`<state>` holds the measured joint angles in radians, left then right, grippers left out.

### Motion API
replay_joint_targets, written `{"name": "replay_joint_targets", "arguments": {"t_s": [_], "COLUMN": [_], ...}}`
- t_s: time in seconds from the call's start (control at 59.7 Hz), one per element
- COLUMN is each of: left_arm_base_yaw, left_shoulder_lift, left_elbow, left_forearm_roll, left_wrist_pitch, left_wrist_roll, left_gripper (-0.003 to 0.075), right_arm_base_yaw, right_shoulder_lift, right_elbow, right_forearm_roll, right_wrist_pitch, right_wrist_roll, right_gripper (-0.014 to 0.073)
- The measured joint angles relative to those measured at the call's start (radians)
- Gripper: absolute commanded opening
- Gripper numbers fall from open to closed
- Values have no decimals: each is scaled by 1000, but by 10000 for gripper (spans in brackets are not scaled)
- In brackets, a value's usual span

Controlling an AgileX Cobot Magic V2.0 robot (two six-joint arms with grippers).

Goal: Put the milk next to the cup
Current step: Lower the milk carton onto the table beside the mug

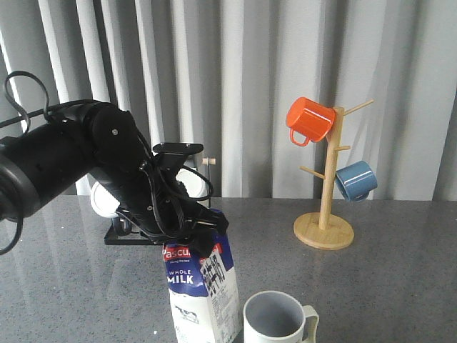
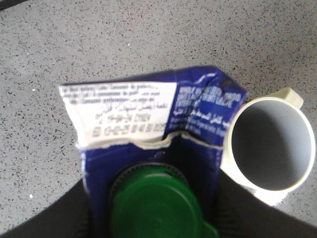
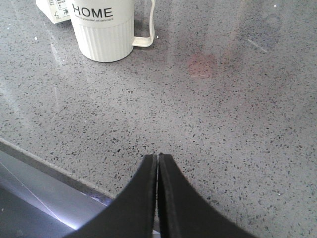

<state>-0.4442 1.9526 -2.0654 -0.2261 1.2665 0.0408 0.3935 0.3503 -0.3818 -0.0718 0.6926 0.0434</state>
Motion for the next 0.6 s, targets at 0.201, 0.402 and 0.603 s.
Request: {"name": "replay_joint_targets", "arguments": {"t_s": [0.201, 0.402, 0.603], "left_arm_base_yaw": [0, 0, 0], "left_shoulder_lift": [14, 23, 23], "left_elbow": [0, 0, 0], "left_forearm_roll": [0, -1, -3], "left_wrist_pitch": [-1, -9, -9], "left_wrist_roll": [0, 0, -1], "left_gripper": [-3, 11, 85], "right_arm_base_yaw": [0, 0, 0], "right_shoulder_lift": [0, 0, 0], "right_elbow": [0, 0, 0], "right_forearm_roll": [0, 0, 0], "right_wrist_pitch": [0, 0, 0], "right_wrist_roll": [0, 0, 0], "right_gripper": [-6, -6, -6]}}
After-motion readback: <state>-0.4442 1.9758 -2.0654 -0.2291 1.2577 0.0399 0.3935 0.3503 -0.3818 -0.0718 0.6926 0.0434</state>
